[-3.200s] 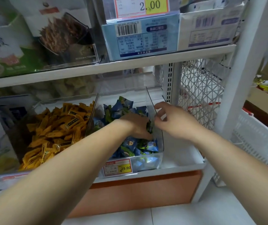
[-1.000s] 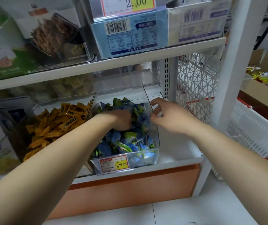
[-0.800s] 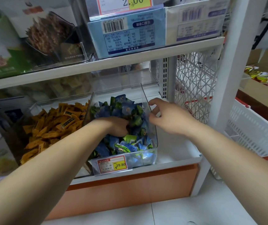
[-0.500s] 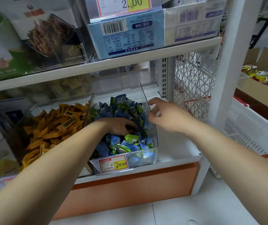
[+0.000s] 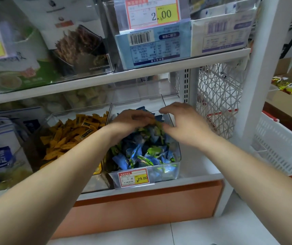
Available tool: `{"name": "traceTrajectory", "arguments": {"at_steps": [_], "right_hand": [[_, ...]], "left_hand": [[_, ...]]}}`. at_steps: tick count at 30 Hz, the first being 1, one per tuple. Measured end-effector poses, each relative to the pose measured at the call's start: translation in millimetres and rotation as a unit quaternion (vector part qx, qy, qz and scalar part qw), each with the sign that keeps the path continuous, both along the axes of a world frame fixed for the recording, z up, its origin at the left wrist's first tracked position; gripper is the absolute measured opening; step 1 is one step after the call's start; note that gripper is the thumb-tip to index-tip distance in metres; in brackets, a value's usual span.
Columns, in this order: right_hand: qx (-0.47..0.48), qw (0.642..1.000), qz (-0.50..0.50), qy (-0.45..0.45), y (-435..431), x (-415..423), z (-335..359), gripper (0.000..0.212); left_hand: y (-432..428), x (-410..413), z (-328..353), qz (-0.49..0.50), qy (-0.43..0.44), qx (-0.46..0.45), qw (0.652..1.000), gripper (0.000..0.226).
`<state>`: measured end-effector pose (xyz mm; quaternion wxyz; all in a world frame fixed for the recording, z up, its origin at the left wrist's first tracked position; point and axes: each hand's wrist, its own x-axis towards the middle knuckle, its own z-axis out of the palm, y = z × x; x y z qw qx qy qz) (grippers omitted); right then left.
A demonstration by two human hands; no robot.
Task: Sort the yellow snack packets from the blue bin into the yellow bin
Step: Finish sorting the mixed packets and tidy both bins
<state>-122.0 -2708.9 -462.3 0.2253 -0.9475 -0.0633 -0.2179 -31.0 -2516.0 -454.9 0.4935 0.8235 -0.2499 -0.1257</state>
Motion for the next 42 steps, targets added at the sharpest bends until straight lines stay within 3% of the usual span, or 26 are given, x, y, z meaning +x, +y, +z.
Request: {"name": "traceTrajectory", "arguments": {"at_steps": [4, 7, 10, 12, 13, 16, 18, 20, 23, 26, 30, 32, 36, 42], "right_hand": [[-0.04, 0.999, 0.013, 0.032, 27, 0, 3, 0.043], [-0.05, 0.998, -0.017, 0.031, 36, 3, 2, 0.041], [-0.011, 0.999, -0.022, 0.045, 42, 5, 5, 0.029], [0.039, 0.998, -0.011, 0.043, 48, 6, 8, 0.024], [0.058, 0.998, 0.001, 0.036, 51, 7, 9, 0.025], [0.149, 0.985, 0.082, 0.042, 62, 9, 13, 0.031], [0.164, 0.979, 0.107, 0.05, 64, 7, 12, 0.032], [0.131, 0.985, 0.094, 0.068, 58, 5, 7, 0.034], [0.054, 0.992, 0.072, 0.087, 47, 3, 3, 0.039], [0.026, 0.983, 0.136, 0.122, 55, 5, 2, 0.042], [-0.014, 0.922, 0.248, 0.296, 81, 18, -10, 0.06], [-0.122, 0.912, 0.225, 0.32, 88, 31, -22, 0.07], [-0.315, 0.888, 0.129, 0.31, 84, 54, -26, 0.07], [-0.435, 0.834, 0.076, 0.331, 73, 73, 5, 0.054]], "left_hand": [[-2, -8, -1, 0.069, -0.041, 0.0, 0.997, 0.007], [-2, -12, 1, 0.116, -0.074, -0.043, 0.99, 0.012], [10, -19, 8, 0.143, -0.072, -0.107, 0.981, 0.014], [25, -30, 15, 0.106, -0.038, -0.107, 0.988, 0.004], [33, -34, 16, 0.082, -0.035, -0.103, 0.991, 0.01], [58, -44, 20, 0.125, -0.165, -0.043, 0.977, 0.012], [80, -42, 24, 0.233, -0.265, 0.063, 0.933, 0.011], [106, -41, 26, 0.284, -0.291, 0.178, 0.896, 0.01], [126, -45, 17, 0.255, -0.288, 0.267, 0.884, 0.034], [114, -59, -3, 0.207, -0.268, 0.258, 0.905, 0.051], [97, -68, -31, 0.16, -0.243, 0.268, 0.918, 0.074], [98, -66, -37, 0.167, -0.265, 0.267, 0.912, 0.077], [101, -64, -45, 0.183, -0.291, 0.249, 0.906, 0.072], [102, -66, -46, 0.185, -0.306, 0.24, 0.902, 0.059]]}}
